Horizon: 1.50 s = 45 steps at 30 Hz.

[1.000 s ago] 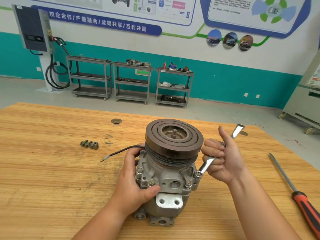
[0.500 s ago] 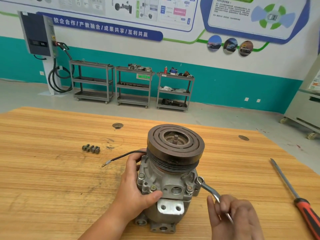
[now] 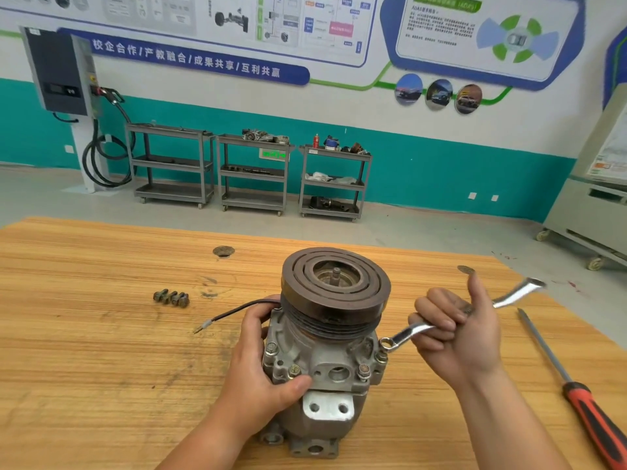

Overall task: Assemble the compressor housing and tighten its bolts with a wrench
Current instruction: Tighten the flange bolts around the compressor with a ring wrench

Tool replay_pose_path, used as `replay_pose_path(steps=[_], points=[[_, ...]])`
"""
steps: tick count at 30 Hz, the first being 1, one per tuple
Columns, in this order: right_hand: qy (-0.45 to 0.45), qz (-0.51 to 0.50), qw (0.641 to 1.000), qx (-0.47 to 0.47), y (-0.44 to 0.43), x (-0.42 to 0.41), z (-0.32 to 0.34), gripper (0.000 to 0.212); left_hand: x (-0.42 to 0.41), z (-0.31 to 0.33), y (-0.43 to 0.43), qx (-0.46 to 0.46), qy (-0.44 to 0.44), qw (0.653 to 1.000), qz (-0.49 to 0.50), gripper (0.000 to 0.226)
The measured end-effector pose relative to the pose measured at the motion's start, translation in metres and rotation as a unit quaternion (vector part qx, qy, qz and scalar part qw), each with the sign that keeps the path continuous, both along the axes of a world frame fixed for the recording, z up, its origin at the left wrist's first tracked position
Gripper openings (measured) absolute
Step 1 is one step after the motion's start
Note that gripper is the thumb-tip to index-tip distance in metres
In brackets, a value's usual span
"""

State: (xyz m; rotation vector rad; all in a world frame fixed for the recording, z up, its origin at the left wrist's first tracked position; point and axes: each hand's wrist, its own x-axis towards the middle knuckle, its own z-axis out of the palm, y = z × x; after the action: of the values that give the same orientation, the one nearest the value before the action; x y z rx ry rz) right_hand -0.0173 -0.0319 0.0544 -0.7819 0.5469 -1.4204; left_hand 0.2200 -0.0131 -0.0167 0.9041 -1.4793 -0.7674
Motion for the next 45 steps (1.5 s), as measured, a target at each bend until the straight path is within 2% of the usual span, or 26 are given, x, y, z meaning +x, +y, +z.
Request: replay_pose_path(steps=[4, 6, 8, 9, 17, 20, 22, 25, 28, 30, 31, 33, 34, 36, 37, 38, 39, 40, 42, 43, 45], points=[[-0.013, 0.143, 0.989, 0.019, -0.020, 0.001, -0.003, 0.056, -0.001, 0.003, 0.000, -0.006, 0.003, 1.000, -0.005, 0.088], [-0.072, 0.210, 0.975, 0.018, -0.028, 0.000, -0.005, 0.051, -0.001, 0.003, 0.000, -0.006, 0.003, 1.000, -0.007, 0.090], [-0.166, 0.286, 0.943, 0.015, -0.033, -0.001, -0.010, 0.043, 0.000, 0.001, -0.001, -0.010, 0.002, 1.000, -0.003, 0.084], [-0.185, 0.304, 0.934, 0.022, -0.033, 0.000, -0.011, 0.042, 0.000, 0.001, -0.001, -0.011, 0.002, 1.000, -0.002, 0.081], [-0.091, 0.318, 0.942, 0.063, -0.043, 0.001, -0.013, 0.047, -0.001, 0.004, 0.000, 0.001, 0.014, 1.000, -0.009, 0.094], [-0.122, 0.325, 0.935, 0.079, -0.040, 0.006, -0.013, 0.046, 0.000, 0.002, -0.001, 0.006, 0.012, 1.000, -0.007, 0.094], [-0.149, 0.284, 0.942, 0.102, -0.031, 0.010, -0.010, 0.047, 0.001, -0.002, -0.003, 0.008, 0.013, 1.000, -0.006, 0.091], [-0.074, 0.061, 0.991, 0.096, -0.003, 0.010, -0.007, 0.054, 0.001, -0.005, -0.004, 0.004, 0.010, 1.000, -0.005, 0.086], [-0.049, -0.135, 0.989, 0.024, 0.039, 0.020, -0.014, 0.054, 0.001, -0.004, -0.003, 0.002, 0.013, 1.000, -0.005, 0.084], [-0.053, -0.222, 0.973, -0.031, 0.063, 0.038, -0.027, 0.052, 0.000, -0.004, -0.003, 0.002, 0.014, 1.000, -0.003, 0.085], [-0.012, -0.257, 0.964, -0.064, 0.073, 0.048, -0.035, 0.047, 0.000, -0.004, -0.003, 0.002, 0.014, 1.000, -0.003, 0.086], [0.214, -0.309, 0.916, -0.143, 0.084, 0.063, -0.052, 0.029, 0.000, -0.002, -0.002, 0.004, 0.016, 1.000, -0.003, 0.090], [0.308, -0.303, 0.886, -0.169, 0.089, 0.072, -0.059, 0.030, 0.000, -0.002, -0.002, 0.004, 0.016, 1.000, -0.004, 0.094], [0.387, -0.319, 0.834, -0.228, 0.096, 0.080, -0.059, 0.031, 0.000, -0.002, -0.002, 0.010, 0.015, 1.000, -0.004, 0.093], [0.373, -0.335, 0.837, -0.220, 0.099, 0.078, -0.059, 0.027, 0.000, -0.002, -0.002, 0.012, 0.015, 1.000, -0.003, 0.091], [0.321, -0.321, 0.872, -0.182, 0.100, 0.074, -0.052, 0.021, 0.000, -0.002, -0.002, 0.013, 0.016, 1.000, -0.001, 0.091], [0.254, -0.296, 0.911, -0.133, 0.097, 0.070, -0.043, 0.023, 0.000, -0.002, -0.002, 0.014, 0.016, 1.000, -0.002, 0.094], [0.183, -0.308, 0.926, -0.115, 0.094, 0.065, -0.032, 0.025, 0.000, -0.002, -0.002, 0.015, 0.016, 1.000, -0.003, 0.097], [0.071, -0.316, 0.940, -0.104, 0.090, 0.053, -0.009, 0.043, 0.001, -0.003, -0.003, 0.016, 0.015, 1.000, -0.005, 0.092], [0.037, -0.277, 0.955, -0.098, 0.088, 0.047, 0.002, 0.052, 0.001, -0.003, -0.003, 0.014, 0.013, 1.000, -0.004, 0.089], [-0.003, -0.183, 0.980, -0.071, 0.073, 0.035, 0.007, 0.055, 0.001, -0.002, -0.002, 0.008, 0.013, 1.000, -0.002, 0.089]])
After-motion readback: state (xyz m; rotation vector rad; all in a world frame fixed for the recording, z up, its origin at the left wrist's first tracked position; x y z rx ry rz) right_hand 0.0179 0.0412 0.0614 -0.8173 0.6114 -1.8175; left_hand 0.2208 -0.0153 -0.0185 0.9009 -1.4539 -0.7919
